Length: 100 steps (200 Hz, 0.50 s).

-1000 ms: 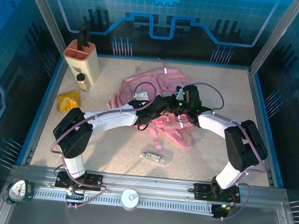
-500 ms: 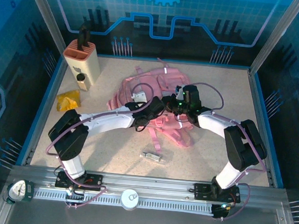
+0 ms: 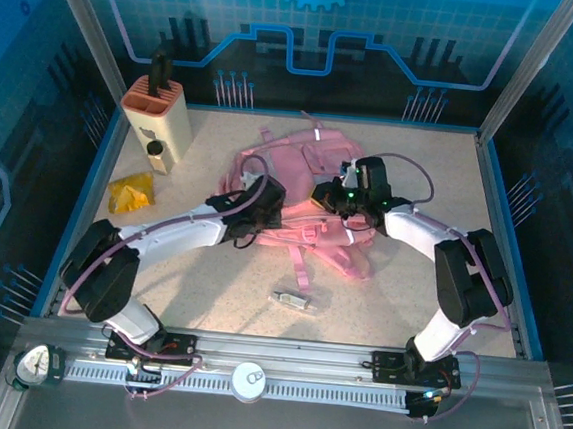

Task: Pack the student bag

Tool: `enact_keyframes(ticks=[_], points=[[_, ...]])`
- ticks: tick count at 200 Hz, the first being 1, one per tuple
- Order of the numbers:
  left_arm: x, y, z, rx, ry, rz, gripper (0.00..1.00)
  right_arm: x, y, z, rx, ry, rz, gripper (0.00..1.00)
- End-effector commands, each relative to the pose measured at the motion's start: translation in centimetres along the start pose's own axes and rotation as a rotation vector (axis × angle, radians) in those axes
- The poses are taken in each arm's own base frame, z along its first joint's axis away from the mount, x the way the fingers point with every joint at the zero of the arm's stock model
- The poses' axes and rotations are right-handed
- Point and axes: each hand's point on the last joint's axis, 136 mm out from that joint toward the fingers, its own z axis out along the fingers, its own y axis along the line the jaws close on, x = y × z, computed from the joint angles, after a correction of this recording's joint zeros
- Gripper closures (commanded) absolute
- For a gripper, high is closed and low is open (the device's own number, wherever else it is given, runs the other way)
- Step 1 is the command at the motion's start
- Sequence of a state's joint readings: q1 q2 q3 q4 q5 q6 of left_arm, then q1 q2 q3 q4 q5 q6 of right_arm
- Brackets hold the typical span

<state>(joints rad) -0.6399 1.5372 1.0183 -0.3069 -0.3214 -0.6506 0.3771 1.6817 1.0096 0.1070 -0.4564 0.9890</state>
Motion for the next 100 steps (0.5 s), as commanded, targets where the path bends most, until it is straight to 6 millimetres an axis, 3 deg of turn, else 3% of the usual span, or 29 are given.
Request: enact_keyframes(ticks=[1,28,76,100], points=[[-0.3,0.4,-0.3,0.082,0.04,0.129,1.0,-3.3,1.9,-2.7,-0.002,-0.067,-0.109,1.0],[-0.5,-0.6,-0.1,0.086,0.061,0.171,1.0,-5.0,0.3,-3.5,0.033,-0.082,-0.108,1.0],[1.5,-8.7,-0.6,0.287,0.056,0.273,1.0,-9.5,-0.9,-3.2,0.065,-0.08,-0.131,1.0],[1.6,-12.1,0.4,0.367,0.086,0.199,1.0,-10.4,-1.3,-3.5,0.092,-0.059,-0.137,0.74]])
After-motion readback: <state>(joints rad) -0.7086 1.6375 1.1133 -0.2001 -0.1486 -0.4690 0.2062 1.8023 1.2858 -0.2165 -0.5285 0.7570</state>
